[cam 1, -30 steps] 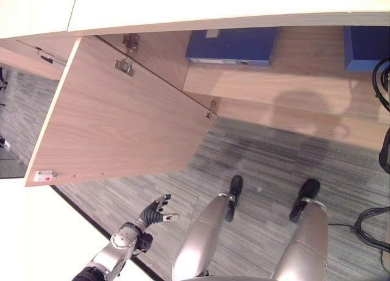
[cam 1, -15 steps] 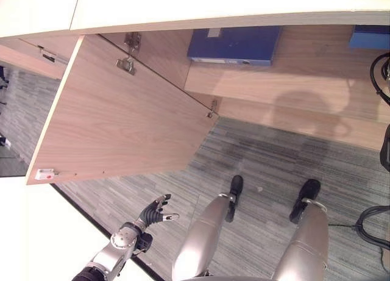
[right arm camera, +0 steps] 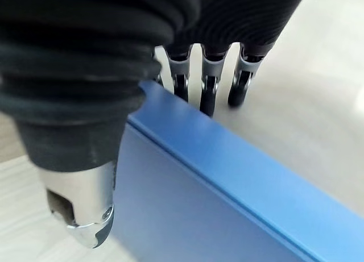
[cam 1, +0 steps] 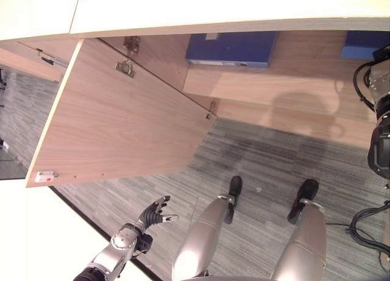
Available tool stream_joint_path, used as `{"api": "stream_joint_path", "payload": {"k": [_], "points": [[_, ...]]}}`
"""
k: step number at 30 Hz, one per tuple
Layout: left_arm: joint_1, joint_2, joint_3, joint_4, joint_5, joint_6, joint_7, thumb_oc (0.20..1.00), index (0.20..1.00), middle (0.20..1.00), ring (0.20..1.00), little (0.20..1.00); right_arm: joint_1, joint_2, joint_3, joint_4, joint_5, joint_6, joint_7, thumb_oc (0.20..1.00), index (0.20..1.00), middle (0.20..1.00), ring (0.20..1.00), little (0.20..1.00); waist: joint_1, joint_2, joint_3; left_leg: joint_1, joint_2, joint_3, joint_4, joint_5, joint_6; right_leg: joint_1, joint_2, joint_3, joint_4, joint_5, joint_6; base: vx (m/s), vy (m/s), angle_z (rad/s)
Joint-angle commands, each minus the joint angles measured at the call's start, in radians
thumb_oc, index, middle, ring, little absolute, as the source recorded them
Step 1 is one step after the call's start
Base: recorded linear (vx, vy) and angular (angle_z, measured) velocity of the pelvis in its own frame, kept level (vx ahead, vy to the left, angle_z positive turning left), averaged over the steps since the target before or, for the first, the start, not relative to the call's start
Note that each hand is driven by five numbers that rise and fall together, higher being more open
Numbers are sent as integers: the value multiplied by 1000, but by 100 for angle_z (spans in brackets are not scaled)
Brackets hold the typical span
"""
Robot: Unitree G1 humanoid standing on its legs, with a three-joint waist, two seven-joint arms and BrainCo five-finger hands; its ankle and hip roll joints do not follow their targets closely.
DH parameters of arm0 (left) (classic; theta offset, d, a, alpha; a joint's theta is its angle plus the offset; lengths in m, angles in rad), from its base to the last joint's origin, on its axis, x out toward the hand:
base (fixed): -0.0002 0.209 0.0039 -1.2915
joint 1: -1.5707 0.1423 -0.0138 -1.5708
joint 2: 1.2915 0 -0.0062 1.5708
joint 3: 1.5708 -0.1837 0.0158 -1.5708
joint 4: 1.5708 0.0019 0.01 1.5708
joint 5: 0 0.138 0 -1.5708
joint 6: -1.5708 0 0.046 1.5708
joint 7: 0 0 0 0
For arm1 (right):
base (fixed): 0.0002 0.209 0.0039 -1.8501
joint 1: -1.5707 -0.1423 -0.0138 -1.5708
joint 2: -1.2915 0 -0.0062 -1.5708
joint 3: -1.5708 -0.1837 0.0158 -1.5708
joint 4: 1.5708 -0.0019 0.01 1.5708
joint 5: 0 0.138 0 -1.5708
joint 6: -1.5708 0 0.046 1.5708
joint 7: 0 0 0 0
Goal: Put the empty folder in the office cabinet
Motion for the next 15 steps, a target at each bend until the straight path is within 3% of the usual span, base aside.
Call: {"api": "stream_joint_path", "payload": {"k": [1, 3, 4, 8, 15], "points": [[-13, 45, 11, 19, -51, -3, 30, 1000, 1000, 1000, 1000, 1000, -13, 10, -21, -43, -33, -22, -26, 1000, 1000, 1000, 1000, 1000, 14, 1, 54, 0, 32, 20, -131, 31, -11, 138, 20, 47, 107, -219, 103, 11, 1, -6], [-22, 40, 14, 25, -53, -3, 37, 1000, 1000, 1000, 1000, 1000, 42, 52, -62, -59, -6, -50, -33, 1000, 1000, 1000, 1000, 1000, 8, -4, 59, 9, 35, 21, -138, 27, -11, 146, 26, 48, 98, -221, 103, 0, -3, -12], [-24, 43, 16, 28, -59, -3, 42, 1000, 1000, 1000, 1000, 1000, 51, 69, -67, -63, 6, -63, -41, 1000, 1000, 1000, 1000, 1000, 8, -3, 68, 4, 38, 25, -142, 51, -8, 140, 26, 39, 92, -197, 97, -106, 25, -15], [-29, 36, 21, 22, -77, 1, 47, 1000, 1000, 1000, 1000, 1000, 102, 126, -98, -83, 23, -70, -34, 1000, 1000, 1000, 1000, 1000, 2, -6, 78, 17, 41, 26, -157, 57, -7, 149, 34, 39, 73, -184, 95, -33, 10, -8], [-24, 50, 25, 35, -85, -3, 30, 1000, 1000, 1000, 1000, 1000, 140, 113, -141, -46, 71, -58, -9, 1000, 1000, 1000, 1000, 1000, 7, -10, 82, 35, 39, 26, -169, 60, -4, 170, 36, 38, 54, -179, 96, -3, -1, -1]]}}
